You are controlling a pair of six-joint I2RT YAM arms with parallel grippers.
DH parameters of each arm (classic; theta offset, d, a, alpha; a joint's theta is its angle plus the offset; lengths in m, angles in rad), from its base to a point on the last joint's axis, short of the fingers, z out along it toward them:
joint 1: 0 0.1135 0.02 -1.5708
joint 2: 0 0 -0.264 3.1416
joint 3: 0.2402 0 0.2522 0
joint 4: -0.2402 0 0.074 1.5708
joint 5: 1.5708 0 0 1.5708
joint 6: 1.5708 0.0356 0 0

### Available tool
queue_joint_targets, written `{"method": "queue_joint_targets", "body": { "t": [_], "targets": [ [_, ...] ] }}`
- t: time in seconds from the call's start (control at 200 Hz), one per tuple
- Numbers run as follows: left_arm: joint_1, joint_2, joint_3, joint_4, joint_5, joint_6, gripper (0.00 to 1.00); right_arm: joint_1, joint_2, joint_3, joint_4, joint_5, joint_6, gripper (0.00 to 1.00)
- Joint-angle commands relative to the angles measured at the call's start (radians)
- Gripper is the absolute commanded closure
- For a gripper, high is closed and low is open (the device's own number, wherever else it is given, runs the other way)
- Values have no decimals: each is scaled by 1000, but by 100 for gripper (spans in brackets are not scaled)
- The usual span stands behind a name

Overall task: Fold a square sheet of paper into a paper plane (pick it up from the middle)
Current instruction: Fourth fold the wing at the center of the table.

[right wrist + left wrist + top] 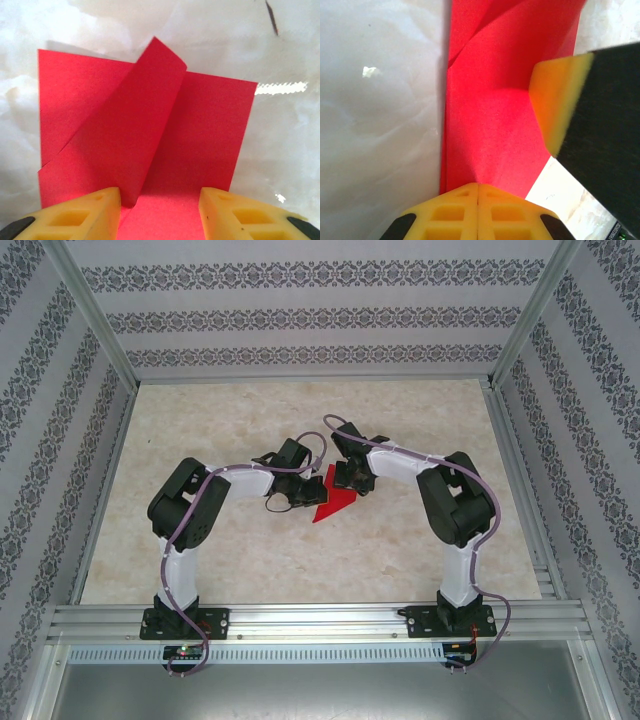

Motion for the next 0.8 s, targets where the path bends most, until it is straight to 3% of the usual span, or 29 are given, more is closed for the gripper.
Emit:
{"method": "queue_joint_targets", "body": {
  "t": [0.0, 0.155, 0.4, 0.599, 0.799],
  "targets": [
    [2, 34, 9, -105, -36, 47, 94, -27, -121, -34, 46, -75, -21, 52],
    [2, 49, 11, -132, -36, 74, 95, -41, -241, -99, 167, -222, -47, 58],
    [2, 56, 20, -136, -28, 90, 95, -33, -153, -129, 234, -313, -20, 91],
    [2, 61, 22, -135, -27, 86, 95, -31, -83, -137, 294, -361, 3, 100],
    [2, 63, 19, -127, -29, 72, 96, -28, -40, -165, 332, -385, 13, 100]
  ]
}}
